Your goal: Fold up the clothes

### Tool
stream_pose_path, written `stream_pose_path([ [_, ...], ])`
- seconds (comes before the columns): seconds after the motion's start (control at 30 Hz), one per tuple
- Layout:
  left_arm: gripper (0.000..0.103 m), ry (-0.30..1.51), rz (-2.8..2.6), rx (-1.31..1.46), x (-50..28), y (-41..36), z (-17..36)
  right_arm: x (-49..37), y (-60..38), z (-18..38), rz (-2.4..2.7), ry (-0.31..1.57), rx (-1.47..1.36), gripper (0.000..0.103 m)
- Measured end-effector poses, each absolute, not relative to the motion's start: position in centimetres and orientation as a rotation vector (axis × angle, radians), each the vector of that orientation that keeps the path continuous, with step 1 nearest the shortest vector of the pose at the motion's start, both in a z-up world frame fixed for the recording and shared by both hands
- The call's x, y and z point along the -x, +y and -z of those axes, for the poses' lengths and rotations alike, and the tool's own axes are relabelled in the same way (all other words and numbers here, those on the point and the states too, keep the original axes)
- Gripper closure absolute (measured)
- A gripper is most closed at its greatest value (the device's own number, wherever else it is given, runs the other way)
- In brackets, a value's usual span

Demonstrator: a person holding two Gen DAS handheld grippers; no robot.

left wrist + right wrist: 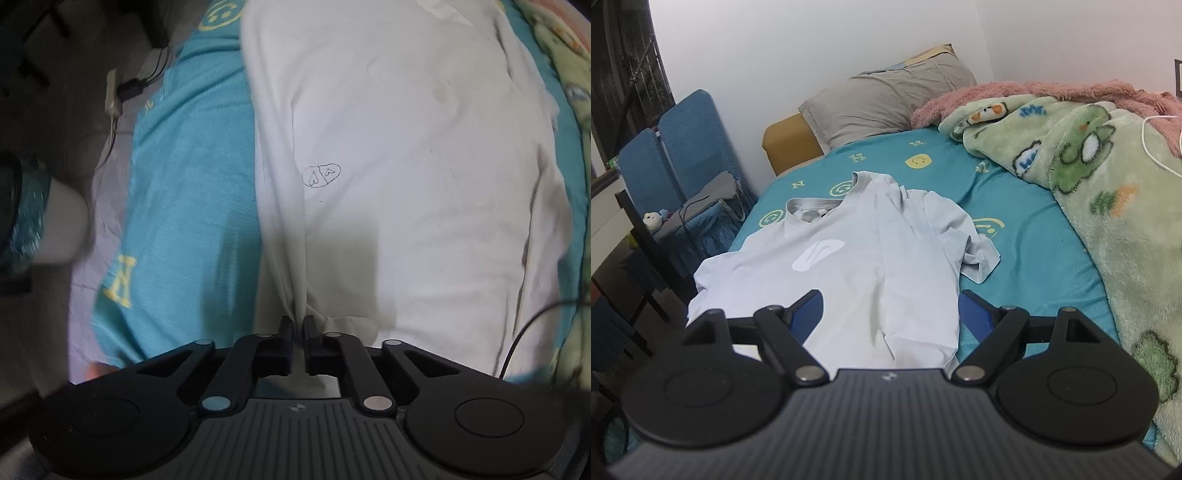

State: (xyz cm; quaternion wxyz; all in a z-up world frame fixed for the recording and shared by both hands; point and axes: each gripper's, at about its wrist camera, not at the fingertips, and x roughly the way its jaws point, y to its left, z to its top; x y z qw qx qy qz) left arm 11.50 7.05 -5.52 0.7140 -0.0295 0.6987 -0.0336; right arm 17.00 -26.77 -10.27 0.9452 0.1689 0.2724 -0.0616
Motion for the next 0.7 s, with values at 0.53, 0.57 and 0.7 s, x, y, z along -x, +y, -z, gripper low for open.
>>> stream_pose_path([
  [0.53, 0.057, 1.322, 0.049, -0.148, -11.9, 5.9, 1.0, -17.1, -26.6, 10.2, 0.12, 0.555, -0.327, 0.021],
  [0.57, 0.054, 1.261, 0.062, -0.138, -12.0, 5.5, 0.5, -17.0, -26.5, 10.2, 0.119, 0.553, -0.323, 0.021],
  [0.7, 0.029, 1.014, 0.076, -0.115, -12.6, 2.9, -1.6, -16.7, -26.2, 9.8, 0.106, 0.532, -0.301, 0.021],
])
